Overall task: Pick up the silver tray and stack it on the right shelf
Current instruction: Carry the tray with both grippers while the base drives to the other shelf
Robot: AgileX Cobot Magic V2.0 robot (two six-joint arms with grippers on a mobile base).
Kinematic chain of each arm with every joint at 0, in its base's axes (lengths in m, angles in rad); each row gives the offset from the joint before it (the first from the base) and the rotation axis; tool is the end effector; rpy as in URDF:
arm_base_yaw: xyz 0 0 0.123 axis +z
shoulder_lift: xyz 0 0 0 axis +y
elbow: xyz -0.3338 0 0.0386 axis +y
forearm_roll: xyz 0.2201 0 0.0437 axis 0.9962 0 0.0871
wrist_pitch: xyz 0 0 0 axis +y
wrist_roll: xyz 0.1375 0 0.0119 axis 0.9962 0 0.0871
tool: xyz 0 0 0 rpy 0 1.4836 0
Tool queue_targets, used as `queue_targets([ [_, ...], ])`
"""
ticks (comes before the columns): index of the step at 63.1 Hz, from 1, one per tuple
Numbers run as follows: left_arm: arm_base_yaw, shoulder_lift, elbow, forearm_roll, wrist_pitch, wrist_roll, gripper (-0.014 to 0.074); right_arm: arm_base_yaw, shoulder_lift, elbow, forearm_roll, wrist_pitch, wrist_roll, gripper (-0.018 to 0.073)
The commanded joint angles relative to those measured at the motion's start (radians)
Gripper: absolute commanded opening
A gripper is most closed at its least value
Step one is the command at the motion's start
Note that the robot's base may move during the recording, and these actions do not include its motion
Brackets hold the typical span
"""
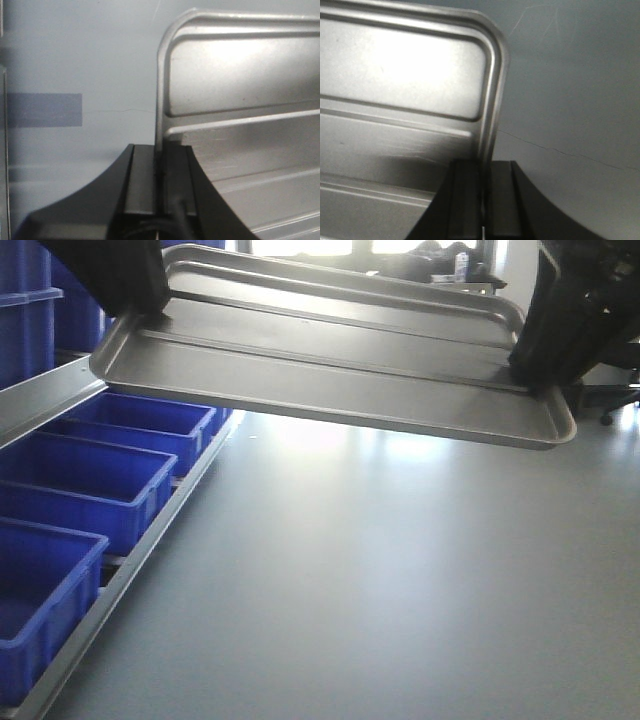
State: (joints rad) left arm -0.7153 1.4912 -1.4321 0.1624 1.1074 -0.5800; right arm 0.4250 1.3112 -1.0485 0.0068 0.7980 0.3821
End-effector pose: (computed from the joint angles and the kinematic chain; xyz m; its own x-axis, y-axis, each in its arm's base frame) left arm 0.2390 -0.1812 0.3693 -0.8700 0.1195 -0.4784 0.1997 0.9725 -0.1202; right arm 0.2303 0.1049 0.3264 -0.8541 0.0275 -0.5193 -0.1000 0.9713 0.2159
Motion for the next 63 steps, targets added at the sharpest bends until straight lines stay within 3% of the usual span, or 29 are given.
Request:
queue_targets([
  [1,-0.001,-0.038,-0.037,0.058,-0.015,0.004,-0.0101,-0.005,-0.028,-0.02,-0.046,-0.005,-0.023,0.0057],
  [63,-0.001,-0.038,-0.037,0.057,-0.015,0.004,-0.0101,-0.005,-0.028,-0.02,-0.046,-0.002,-0.023,0.0057],
])
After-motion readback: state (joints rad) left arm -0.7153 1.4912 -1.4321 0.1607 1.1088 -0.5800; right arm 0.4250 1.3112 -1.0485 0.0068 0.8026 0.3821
